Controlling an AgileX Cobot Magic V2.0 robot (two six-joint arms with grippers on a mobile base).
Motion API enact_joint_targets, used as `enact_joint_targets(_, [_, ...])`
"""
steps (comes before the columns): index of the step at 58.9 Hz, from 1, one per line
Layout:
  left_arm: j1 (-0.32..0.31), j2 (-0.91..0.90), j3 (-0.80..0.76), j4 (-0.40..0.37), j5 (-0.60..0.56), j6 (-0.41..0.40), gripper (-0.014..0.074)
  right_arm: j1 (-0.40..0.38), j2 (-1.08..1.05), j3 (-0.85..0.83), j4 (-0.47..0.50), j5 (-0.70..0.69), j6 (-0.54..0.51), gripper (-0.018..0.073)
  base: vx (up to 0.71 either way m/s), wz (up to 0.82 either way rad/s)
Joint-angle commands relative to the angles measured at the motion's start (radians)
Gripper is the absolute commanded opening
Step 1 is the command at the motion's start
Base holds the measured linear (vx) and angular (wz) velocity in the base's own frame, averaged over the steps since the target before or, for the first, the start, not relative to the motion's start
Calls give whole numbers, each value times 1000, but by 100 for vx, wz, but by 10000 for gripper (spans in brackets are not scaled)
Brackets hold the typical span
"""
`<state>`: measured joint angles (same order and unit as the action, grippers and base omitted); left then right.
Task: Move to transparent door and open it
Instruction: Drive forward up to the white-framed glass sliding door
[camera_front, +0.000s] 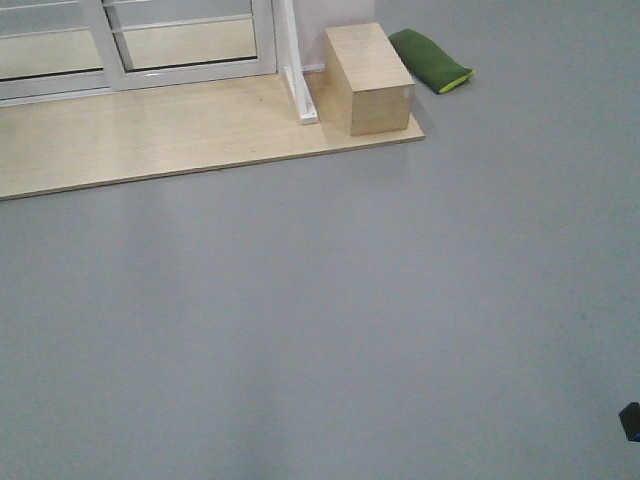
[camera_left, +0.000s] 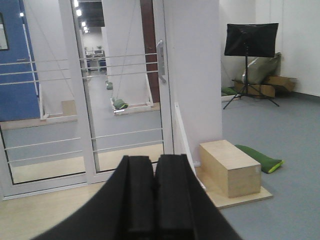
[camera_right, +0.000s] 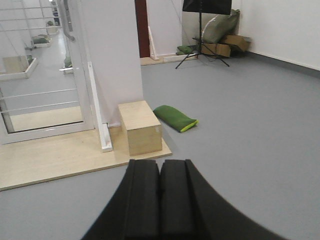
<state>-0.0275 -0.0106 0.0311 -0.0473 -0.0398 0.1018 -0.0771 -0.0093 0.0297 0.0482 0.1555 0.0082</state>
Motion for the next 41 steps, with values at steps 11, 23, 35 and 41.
enact_joint_targets(11, [-3,-15,16,-3,-76,-7,-6,-5,-17,4,-1,-85,-8,-6,44,29])
enact_joint_targets(23, [-3,-15,16,-3,-76,-7,-6,-5,-17,4,-1,-85,-8,-6,45,23])
enact_joint_targets(35, [-3,-15,16,-3,-76,-7,-6,-5,-17,4,-1,-85,-8,-6,46,18])
enact_joint_targets(41, [-3,-15,16,-3,-76,-7,-6,-5,-17,4,-1,-85,-8,-6,46,17])
